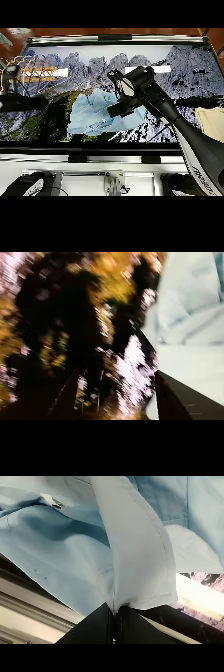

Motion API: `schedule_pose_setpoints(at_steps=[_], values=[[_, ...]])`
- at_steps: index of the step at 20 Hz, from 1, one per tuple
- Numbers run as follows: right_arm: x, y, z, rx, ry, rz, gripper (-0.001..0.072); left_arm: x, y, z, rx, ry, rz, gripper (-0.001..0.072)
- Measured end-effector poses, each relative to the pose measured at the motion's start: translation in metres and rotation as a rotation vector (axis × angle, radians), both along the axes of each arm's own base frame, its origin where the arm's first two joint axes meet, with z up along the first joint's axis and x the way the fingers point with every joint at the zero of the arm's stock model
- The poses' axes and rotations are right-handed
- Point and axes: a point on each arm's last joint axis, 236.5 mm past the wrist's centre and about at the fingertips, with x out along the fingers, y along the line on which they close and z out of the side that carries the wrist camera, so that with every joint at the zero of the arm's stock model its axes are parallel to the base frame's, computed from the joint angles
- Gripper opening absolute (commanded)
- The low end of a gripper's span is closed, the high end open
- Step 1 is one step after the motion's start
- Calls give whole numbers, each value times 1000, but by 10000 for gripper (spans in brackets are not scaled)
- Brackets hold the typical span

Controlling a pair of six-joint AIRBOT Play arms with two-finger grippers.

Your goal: Fold the shirts.

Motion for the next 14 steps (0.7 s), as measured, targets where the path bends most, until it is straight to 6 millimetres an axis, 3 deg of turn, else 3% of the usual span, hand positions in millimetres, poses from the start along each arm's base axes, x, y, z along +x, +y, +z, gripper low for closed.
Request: schedule_pose_setpoints(at_steps=[3, 6, 8, 10, 14], values=[[-1, 3, 0, 15, 5, -5, 76, 20, 59, 34, 48, -51, 87, 552], [-3, 8, 1, 35, 12, -10, 76, 35, 111, 40, 23, -52, 174, 554], [-5, 12, 1, 53, 25, -16, 76, 44, 136, 27, -51, -34, 209, 605], [-8, 18, 2, 78, 37, -19, 76, 51, 156, 7, -123, -6, 231, 612], [-6, 27, 4, 120, 29, -24, 76, 61, 172, -42, -192, 76, 186, 601]])
